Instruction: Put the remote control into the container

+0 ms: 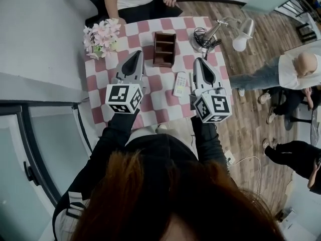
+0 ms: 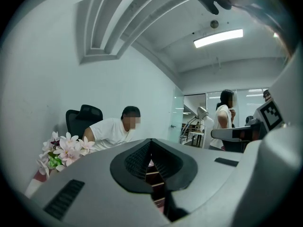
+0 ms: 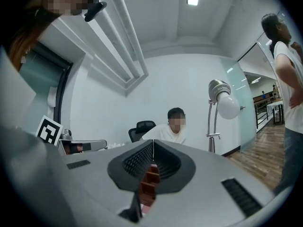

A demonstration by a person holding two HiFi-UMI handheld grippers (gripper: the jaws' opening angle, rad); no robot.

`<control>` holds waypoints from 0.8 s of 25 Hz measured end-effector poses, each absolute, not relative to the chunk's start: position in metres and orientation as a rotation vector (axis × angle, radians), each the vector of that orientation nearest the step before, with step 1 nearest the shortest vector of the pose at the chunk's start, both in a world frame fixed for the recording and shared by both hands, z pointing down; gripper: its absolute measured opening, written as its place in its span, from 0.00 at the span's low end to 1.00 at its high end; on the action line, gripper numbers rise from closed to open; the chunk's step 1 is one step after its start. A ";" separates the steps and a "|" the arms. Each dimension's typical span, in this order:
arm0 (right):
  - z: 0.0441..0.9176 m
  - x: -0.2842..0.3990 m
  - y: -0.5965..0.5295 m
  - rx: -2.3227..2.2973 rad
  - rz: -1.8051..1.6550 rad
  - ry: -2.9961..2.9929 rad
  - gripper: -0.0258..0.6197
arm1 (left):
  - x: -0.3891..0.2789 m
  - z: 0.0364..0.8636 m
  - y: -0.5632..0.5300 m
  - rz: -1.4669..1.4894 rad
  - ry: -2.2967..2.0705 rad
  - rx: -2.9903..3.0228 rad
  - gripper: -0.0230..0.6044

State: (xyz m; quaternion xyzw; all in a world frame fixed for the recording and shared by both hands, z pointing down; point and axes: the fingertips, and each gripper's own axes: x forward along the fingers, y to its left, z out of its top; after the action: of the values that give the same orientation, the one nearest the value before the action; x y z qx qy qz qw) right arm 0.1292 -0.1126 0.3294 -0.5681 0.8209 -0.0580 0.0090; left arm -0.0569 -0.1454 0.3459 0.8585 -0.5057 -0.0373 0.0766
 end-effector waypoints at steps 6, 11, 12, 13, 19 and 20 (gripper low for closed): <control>0.340 0.131 -0.126 -1.823 -0.208 2.543 0.07 | -0.055 0.355 -0.163 -0.095 -1.473 2.584 0.03; 0.351 0.135 -0.133 -1.865 -0.235 2.525 0.07 | -0.050 0.362 -0.173 -0.075 -1.438 2.596 0.03; 0.354 0.136 -0.134 -1.876 -0.242 2.524 0.07 | -0.049 0.364 -0.175 -0.071 -1.432 2.598 0.03; 0.358 0.137 -0.134 -1.887 -0.251 2.523 0.07 | -0.048 0.365 -0.177 -0.067 -1.426 2.601 0.03; 0.389 0.144 -0.140 -1.962 -0.354 2.500 0.07 | -0.042 0.375 -0.191 -0.053 -1.393 2.606 0.03; 0.395 0.145 -0.140 -1.976 -0.377 2.492 0.07 | -0.040 0.377 -0.192 -0.049 -1.386 2.607 0.03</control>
State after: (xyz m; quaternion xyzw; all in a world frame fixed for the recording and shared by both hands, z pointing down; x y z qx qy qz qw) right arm 0.1453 -0.1405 0.3947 -0.6167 0.7778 -0.1176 -0.0303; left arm -0.0403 -0.1924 0.3765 0.8789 -0.4674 -0.0165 0.0943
